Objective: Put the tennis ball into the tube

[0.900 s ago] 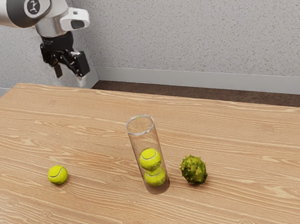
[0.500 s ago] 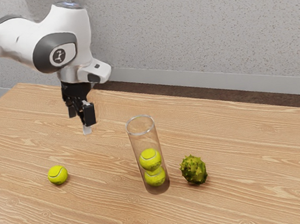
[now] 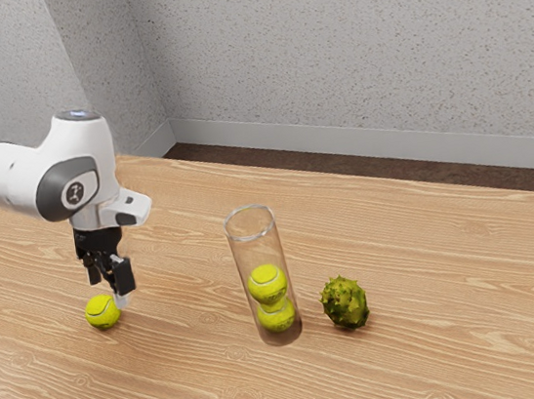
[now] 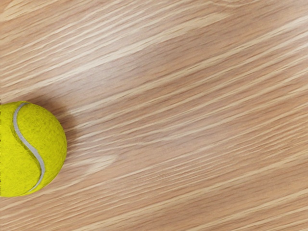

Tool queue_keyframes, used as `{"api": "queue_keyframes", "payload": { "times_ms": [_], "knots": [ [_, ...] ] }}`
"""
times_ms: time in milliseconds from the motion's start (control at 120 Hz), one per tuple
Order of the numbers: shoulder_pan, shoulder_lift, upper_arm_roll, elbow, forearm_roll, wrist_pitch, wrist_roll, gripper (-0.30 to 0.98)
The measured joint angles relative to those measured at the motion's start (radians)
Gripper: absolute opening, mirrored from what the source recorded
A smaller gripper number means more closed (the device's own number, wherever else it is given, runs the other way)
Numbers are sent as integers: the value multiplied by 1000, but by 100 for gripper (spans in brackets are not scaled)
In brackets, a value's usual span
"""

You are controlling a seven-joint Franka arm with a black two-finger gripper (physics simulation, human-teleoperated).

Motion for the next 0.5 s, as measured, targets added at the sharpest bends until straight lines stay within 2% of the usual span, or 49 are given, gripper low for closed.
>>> {"api": "queue_keyframes", "payload": {
  "times_ms": [167,358,500],
  "knots": [
    [57,53,2,-21,4,74,11,69],
    [167,118,3,-20,8,131,22,69],
    [167,185,2,16,13,202,28,69]
  ]
}}
